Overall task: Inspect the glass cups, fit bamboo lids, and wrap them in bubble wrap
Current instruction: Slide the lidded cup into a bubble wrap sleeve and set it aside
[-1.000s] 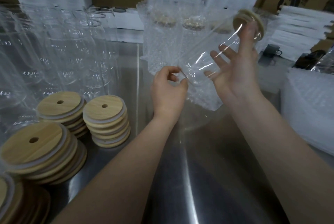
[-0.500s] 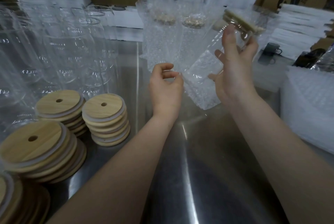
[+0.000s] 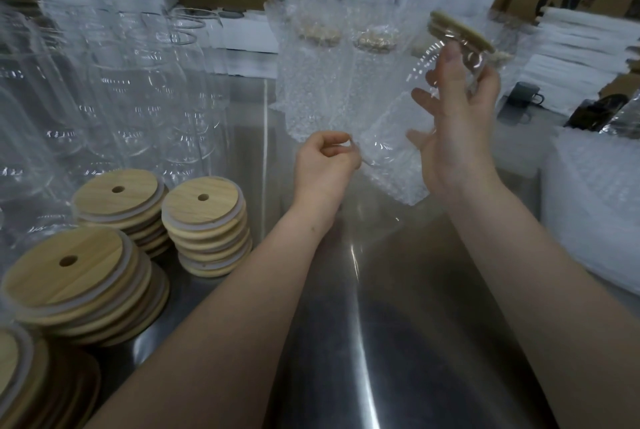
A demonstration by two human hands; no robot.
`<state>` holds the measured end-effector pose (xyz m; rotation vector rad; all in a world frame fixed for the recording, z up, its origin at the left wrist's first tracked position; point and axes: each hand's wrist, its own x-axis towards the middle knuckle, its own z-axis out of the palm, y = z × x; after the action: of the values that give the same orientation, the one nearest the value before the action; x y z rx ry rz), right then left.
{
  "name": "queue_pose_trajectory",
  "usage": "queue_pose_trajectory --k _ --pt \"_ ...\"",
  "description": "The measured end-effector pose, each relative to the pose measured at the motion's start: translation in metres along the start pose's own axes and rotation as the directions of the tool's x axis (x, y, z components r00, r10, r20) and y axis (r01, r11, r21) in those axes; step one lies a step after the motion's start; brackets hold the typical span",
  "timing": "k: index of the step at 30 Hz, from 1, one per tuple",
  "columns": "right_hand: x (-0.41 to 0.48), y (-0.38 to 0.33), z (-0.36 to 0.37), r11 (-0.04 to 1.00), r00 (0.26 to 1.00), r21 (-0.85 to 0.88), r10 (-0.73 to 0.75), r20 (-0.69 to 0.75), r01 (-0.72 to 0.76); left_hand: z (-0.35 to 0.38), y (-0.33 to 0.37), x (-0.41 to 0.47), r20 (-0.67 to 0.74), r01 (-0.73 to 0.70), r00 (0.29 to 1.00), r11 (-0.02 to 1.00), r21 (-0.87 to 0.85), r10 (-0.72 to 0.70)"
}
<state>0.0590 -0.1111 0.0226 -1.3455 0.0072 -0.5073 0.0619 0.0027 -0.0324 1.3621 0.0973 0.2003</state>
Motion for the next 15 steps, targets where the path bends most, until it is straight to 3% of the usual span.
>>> queue_pose_trajectory --k 4,9,15 --pt "0.0033 -0.0028 -0.0038 0.998 0.998 0.046 0.035 -0.043 -0.033 0.0013 -0.0050 0.0007 0.037 -0.027 0.999 0.992 0.122 0.023" --pt "0.0032 -0.0040 -0.0021 0.996 0.995 0.075 0.062 -0.073 -0.057 0.0020 -0.0093 -0.0003 -0.067 -0.125 0.987 0.954 0.271 0.149" --pt "-0.0017 -0.0039 0.0002 0.998 1.000 -0.056 -0.010 -0.022 0.009 0.0007 -0.0059 -0.0002 -0.140 -0.085 0.986 0.996 0.035 0.089"
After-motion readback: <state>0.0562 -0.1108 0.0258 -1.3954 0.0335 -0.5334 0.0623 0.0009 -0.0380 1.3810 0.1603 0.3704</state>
